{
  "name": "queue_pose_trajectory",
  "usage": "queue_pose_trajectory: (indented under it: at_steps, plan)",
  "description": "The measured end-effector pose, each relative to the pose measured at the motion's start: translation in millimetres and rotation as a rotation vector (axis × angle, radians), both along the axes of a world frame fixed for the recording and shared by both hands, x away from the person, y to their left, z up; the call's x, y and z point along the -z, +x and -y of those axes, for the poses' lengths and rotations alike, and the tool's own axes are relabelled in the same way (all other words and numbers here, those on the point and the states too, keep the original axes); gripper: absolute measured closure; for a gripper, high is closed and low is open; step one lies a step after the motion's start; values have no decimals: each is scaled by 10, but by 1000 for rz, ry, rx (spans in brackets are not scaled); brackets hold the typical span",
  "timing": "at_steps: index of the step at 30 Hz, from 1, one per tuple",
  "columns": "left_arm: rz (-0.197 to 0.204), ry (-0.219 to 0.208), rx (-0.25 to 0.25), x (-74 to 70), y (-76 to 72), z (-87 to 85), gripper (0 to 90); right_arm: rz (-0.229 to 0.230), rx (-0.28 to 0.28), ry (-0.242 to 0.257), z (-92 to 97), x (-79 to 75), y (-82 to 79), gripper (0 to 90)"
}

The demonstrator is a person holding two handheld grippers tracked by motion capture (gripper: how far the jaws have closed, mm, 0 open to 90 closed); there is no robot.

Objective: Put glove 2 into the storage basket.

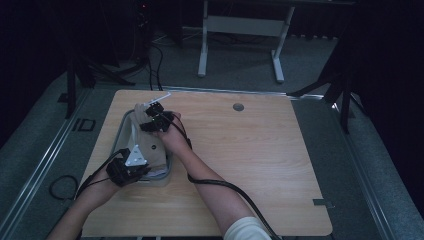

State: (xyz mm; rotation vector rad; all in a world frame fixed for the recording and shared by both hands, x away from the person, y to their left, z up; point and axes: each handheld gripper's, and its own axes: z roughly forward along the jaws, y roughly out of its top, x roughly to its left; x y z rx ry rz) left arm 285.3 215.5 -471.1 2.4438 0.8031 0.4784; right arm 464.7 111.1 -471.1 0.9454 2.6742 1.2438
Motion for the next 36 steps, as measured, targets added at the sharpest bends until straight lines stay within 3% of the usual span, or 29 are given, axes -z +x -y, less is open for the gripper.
queue_pose_trajectory:
  at_steps: [5,8,11,13,19,23,26,36]
  plan:
    - [-9,-28,-3,23,1,-31,835,47,-27,-28,4,-19,-28,504]
    - [-15,-40,-6,26,5,-37,827,91,-19,-21,51,-65,-36,385]
    - [-24,-57,-13,15,15,-51,795,86,-17,-24,95,-110,-42,260]
    - [-21,-78,-26,-6,20,-65,721,70,-48,-31,127,-130,-49,198]
    - [41,-184,-107,-153,4,-119,358,74,-60,-26,256,-209,-63,154]
    - [39,-221,-120,-229,5,-103,154,90,-58,-29,343,-272,-110,161]
    - [51,-233,-131,-253,6,-44,136,116,-59,-29,403,-324,-167,161]
    - [64,-344,-161,-276,41,154,133,145,-56,-24,690,-397,-282,163]
